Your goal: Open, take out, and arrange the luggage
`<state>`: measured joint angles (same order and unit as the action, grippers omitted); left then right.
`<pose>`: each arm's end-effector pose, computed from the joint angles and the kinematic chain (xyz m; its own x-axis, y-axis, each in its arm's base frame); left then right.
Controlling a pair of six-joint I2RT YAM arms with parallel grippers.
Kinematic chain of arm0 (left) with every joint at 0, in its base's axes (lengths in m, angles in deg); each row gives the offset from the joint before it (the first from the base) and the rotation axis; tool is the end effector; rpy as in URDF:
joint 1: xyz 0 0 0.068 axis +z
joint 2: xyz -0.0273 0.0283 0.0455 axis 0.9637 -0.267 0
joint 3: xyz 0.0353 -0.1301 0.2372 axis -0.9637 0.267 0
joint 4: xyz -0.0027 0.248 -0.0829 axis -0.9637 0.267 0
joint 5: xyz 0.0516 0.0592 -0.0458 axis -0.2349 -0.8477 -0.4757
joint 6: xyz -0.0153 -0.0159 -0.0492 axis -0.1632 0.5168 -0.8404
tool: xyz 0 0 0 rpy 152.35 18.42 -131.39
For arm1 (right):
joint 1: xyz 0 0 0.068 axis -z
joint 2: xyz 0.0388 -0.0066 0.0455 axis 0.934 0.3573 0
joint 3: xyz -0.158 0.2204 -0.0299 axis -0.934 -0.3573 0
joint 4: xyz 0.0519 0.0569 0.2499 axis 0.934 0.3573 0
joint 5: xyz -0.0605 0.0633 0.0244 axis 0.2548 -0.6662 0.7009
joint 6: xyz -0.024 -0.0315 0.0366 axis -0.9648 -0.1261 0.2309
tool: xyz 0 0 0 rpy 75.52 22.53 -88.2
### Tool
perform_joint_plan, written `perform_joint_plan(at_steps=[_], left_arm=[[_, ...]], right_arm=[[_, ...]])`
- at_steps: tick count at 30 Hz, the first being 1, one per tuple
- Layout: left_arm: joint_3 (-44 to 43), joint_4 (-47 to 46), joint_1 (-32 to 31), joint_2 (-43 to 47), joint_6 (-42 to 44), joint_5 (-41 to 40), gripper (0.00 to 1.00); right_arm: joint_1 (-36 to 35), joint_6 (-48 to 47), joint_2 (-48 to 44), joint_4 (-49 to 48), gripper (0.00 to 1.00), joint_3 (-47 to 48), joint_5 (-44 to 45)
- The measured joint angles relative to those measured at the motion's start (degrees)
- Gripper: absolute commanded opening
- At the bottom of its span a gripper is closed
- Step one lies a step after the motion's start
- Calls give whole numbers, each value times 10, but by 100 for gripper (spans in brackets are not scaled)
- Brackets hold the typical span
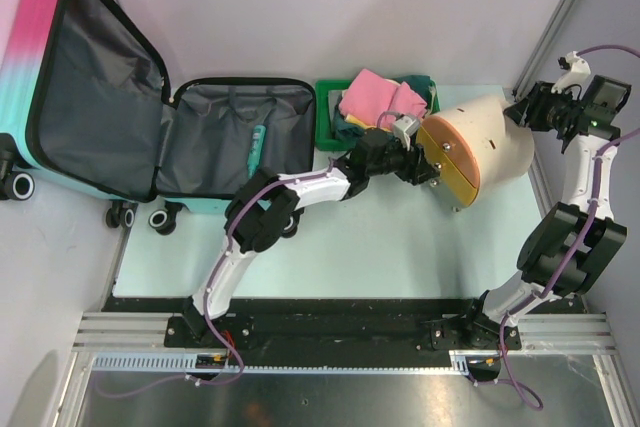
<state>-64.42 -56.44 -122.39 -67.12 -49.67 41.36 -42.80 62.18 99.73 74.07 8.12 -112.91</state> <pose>0.3467 -0.4051 0.2040 -0.4691 -0.0336 -0.8825 0.8298 0.3252 -0.4535 0.3438 -0.1432 0.3526 -0.4384 0.1136 -0.8916 -0.2375 0.9421 0.2368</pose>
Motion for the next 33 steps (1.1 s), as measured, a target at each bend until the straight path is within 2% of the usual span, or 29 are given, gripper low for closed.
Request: perform_joint_plan(at_steps=[8, 17, 19, 21, 22, 25, 28, 33], left_arm=[[-36, 20, -2, -37, -18, 1, 54], [-64, 35, -9, -44, -35, 0, 52], [-64, 35, -9, -44, -41, 0, 45], [-66, 36, -9, -44, -45, 2, 31], [-66, 36, -9, -44, -48, 3, 20], [-69, 35, -10, -44, -51, 11, 9], [-66, 35, -8, -42, -59, 20, 1], [-6, 29, -4, -15, -50, 14, 0]], right_arm=[[-3, -1, 0, -2, 47, 0, 4], [-3, -3, 0, -3, 47, 0, 4], [-3, -3, 0, -3, 47, 0, 4], [-4, -4, 0, -3, 47, 0, 5], [-4, -4, 0, -4, 47, 0, 5], [-4, -4, 0, -4, 47, 0, 8], [-5, -4, 0, -6, 47, 0, 9], [-6, -6, 2, -9, 45, 0, 12]])
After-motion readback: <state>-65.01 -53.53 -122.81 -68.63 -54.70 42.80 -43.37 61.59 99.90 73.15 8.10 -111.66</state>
